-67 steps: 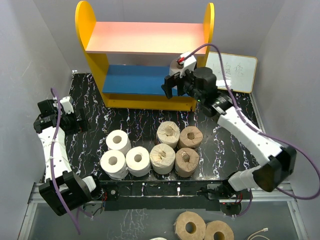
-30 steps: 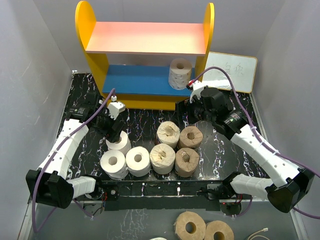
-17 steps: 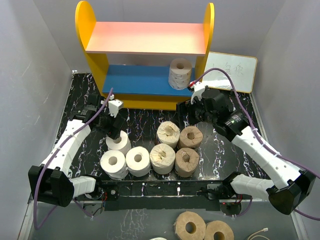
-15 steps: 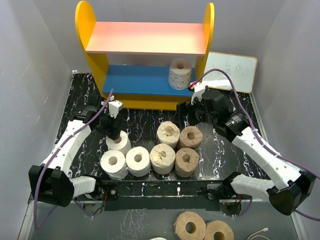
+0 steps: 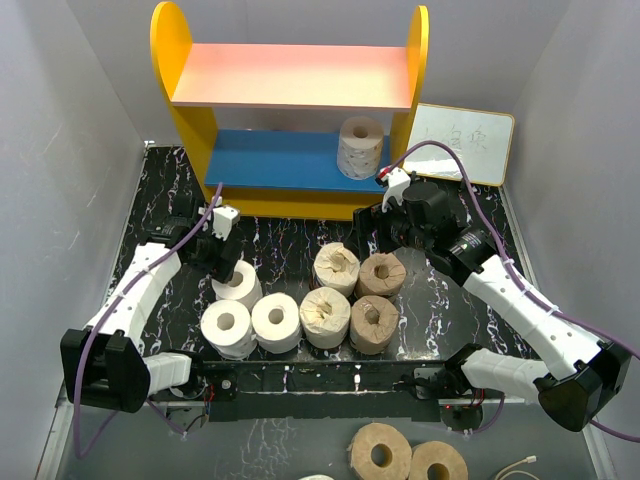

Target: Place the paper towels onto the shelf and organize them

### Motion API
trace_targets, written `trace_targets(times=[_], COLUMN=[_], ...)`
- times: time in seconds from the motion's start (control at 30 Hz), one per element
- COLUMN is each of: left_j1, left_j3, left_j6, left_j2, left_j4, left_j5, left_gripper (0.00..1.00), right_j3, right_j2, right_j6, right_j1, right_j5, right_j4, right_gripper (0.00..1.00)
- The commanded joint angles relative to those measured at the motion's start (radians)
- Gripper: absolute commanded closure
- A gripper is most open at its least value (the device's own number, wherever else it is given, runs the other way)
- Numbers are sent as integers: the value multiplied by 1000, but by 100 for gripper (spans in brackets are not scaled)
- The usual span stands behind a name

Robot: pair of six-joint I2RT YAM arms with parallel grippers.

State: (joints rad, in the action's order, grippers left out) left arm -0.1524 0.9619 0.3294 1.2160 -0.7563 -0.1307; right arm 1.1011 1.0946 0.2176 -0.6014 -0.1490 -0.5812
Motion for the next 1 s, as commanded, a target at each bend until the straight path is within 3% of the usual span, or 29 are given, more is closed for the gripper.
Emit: trace_targets(times=[0.0, 0.2, 0.57, 0.77, 0.9, 0.97], left_j1=[8, 8, 8, 8, 9, 8], left_j3=[-11, -12, -8, 16, 53, 83], left_j6=[13, 19, 24, 11, -5, -24], left_j2=[7, 44, 117, 173, 173, 165], left_j4=[9, 15, 16, 0, -22, -34], left_j5=[-24, -48, -86, -125, -137, -120], left_gripper=[10, 11, 27, 57, 100, 100], right_j3=[13, 21, 22, 22, 30, 35], right_j2=[-19, -15, -12, -9, -5, 0], right_j6=[3, -3, -1, 0, -5, -8], right_j1=[-5, -5, -4, -4, -5, -4], right_j5=[-6, -2, 0, 0, 8, 12], right_j4=[52, 39, 43, 45, 37, 34], right_gripper=[4, 4, 4, 5, 5, 5])
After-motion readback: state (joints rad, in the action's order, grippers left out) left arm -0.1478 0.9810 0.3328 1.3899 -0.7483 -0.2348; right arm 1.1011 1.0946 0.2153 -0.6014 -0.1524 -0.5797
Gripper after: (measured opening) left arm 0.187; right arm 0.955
